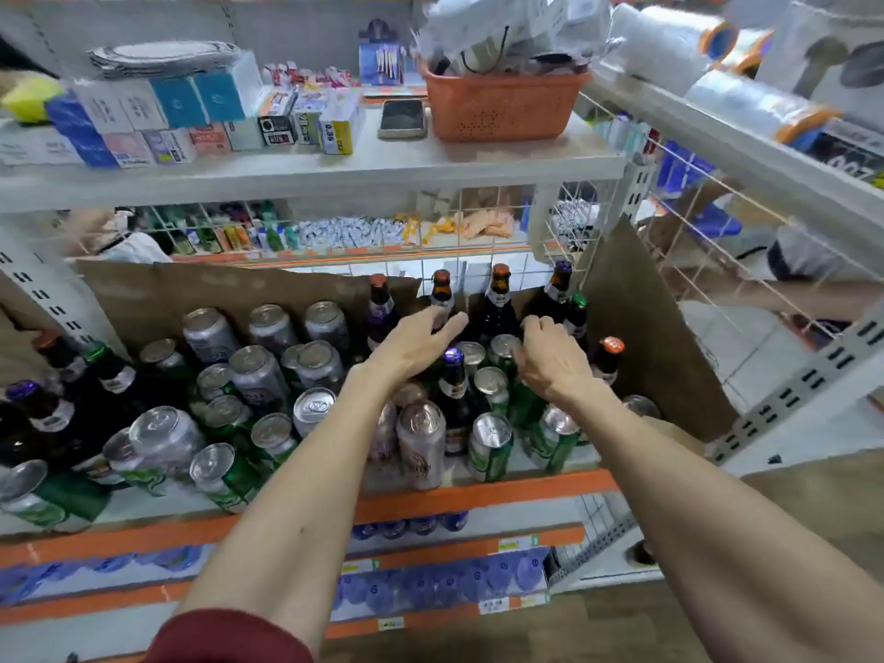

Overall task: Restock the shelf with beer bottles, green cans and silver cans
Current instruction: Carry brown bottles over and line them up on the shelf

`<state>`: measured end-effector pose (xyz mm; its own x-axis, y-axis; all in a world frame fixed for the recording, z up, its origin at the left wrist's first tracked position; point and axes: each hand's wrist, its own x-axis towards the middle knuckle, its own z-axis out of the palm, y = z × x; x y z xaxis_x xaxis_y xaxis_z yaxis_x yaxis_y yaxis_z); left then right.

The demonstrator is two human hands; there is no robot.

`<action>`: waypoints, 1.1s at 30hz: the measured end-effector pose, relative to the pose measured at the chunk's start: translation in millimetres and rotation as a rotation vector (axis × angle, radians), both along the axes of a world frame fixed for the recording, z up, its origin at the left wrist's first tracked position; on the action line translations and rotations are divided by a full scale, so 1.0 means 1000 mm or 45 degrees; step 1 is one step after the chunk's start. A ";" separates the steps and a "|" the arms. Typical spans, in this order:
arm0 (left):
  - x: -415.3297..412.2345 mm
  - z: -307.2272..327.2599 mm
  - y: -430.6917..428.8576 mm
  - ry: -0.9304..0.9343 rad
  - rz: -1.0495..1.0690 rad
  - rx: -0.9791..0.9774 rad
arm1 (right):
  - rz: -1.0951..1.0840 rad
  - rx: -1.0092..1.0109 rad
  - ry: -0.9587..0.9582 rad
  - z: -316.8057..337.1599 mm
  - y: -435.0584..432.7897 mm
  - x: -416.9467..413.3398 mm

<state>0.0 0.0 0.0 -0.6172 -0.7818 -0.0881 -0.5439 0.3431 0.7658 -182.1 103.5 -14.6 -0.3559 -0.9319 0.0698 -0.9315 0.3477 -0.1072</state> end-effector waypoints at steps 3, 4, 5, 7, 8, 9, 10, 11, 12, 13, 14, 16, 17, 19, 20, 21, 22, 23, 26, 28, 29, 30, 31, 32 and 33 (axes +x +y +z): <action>-0.004 -0.001 -0.002 -0.220 -0.247 0.089 | -0.146 -0.055 0.100 0.006 -0.004 -0.015; -0.004 -0.002 -0.001 -0.307 -0.329 0.111 | -0.195 -0.078 0.113 0.010 -0.005 -0.019; -0.006 -0.005 -0.003 -0.351 -0.366 0.121 | -0.236 -0.100 0.117 0.013 -0.007 -0.023; -0.008 -0.010 -0.004 -0.346 -0.354 0.138 | -0.261 -0.130 0.129 0.015 -0.011 -0.029; -0.007 -0.011 -0.005 -0.321 -0.345 0.147 | -0.267 -0.143 0.123 0.017 -0.012 -0.030; -0.006 -0.010 -0.005 -0.303 -0.347 0.168 | -0.278 -0.149 0.125 0.017 -0.013 -0.032; -0.004 -0.008 -0.004 -0.282 -0.352 0.201 | -0.301 -0.162 0.123 0.018 -0.014 -0.033; -0.002 -0.007 -0.003 -0.264 -0.359 0.237 | -0.341 -0.164 0.114 0.019 -0.015 -0.034; 0.000 -0.007 -0.002 -0.250 -0.363 0.263 | -0.388 -0.161 0.088 0.021 -0.016 -0.035; 0.002 -0.006 -0.001 -0.236 -0.357 0.280 | -0.432 -0.150 0.044 0.022 -0.017 -0.037; 0.004 -0.006 0.001 -0.222 -0.346 0.290 | -0.467 -0.145 -0.023 0.023 -0.018 -0.038; 0.007 -0.010 0.002 -0.180 -0.290 0.315 | -0.519 -0.127 -0.224 0.023 -0.021 -0.043; 0.007 -0.012 0.003 -0.151 -0.253 0.324 | -0.535 -0.109 -0.317 0.022 -0.023 -0.045; 0.008 -0.014 0.007 -0.117 -0.209 0.285 | -0.561 -0.121 -0.395 0.022 -0.025 -0.046; 0.009 -0.017 0.008 -0.103 -0.194 0.273 | -0.577 -0.141 -0.408 0.022 -0.027 -0.047; 0.010 -0.020 0.008 -0.085 -0.180 0.277 | -0.597 -0.150 -0.421 0.021 -0.030 -0.047; 0.010 -0.023 0.007 -0.073 -0.166 0.274 | -0.616 -0.152 -0.432 0.021 -0.032 -0.047; 0.011 -0.025 0.008 -0.069 -0.159 0.259 | -0.634 -0.150 -0.441 0.021 -0.035 -0.048; 0.010 -0.030 0.009 -0.043 -0.128 0.211 | -0.681 -0.155 -0.494 0.021 -0.040 -0.052; 0.009 -0.031 0.013 0.024 -0.123 0.202 | -0.702 -0.163 -0.545 0.022 -0.041 -0.056; 0.008 -0.032 0.015 0.054 -0.115 0.192 | -0.718 -0.167 -0.564 0.022 -0.042 -0.058; 0.007 -0.033 0.016 0.079 -0.106 0.175 | -0.737 -0.169 -0.579 0.023 -0.043 -0.060; 0.007 -0.034 0.017 0.099 -0.089 0.157 | -0.753 -0.169 -0.591 0.023 -0.044 -0.061; 0.006 -0.034 0.018 0.114 -0.069 0.139 | -0.764 -0.167 -0.600 0.023 -0.045 -0.063; 0.005 -0.034 0.018 0.130 -0.051 0.127 | -0.769 -0.167 -0.606 0.024 -0.045 -0.064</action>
